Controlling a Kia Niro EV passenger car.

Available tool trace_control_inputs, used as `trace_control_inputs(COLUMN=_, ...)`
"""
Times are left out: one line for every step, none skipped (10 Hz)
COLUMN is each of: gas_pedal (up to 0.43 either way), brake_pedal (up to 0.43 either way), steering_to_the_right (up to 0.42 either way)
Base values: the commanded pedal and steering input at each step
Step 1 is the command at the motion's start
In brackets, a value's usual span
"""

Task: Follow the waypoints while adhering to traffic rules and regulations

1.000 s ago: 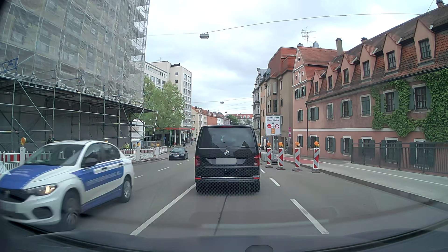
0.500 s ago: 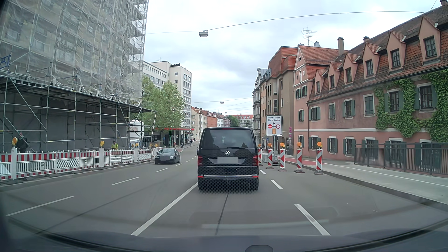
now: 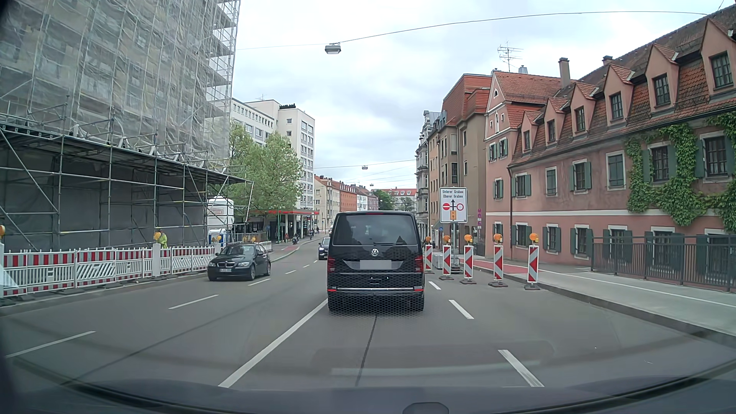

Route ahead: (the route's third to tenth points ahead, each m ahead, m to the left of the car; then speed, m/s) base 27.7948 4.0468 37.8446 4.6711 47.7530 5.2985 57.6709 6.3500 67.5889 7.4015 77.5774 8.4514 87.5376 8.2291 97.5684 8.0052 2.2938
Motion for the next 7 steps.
trace_control_inputs(gas_pedal=0.15, brake_pedal=0.0, steering_to_the_right=-0.019)
trace_control_inputs(gas_pedal=0.15, brake_pedal=0.0, steering_to_the_right=-0.023)
trace_control_inputs(gas_pedal=0.15, brake_pedal=0.0, steering_to_the_right=-0.023)
trace_control_inputs(gas_pedal=0.13, brake_pedal=0.0, steering_to_the_right=-0.023)
trace_control_inputs(gas_pedal=0.118, brake_pedal=0.0, steering_to_the_right=-0.021)
trace_control_inputs(gas_pedal=0.118, brake_pedal=0.0, steering_to_the_right=-0.014)
trace_control_inputs(gas_pedal=0.118, brake_pedal=0.0, steering_to_the_right=-0.005)
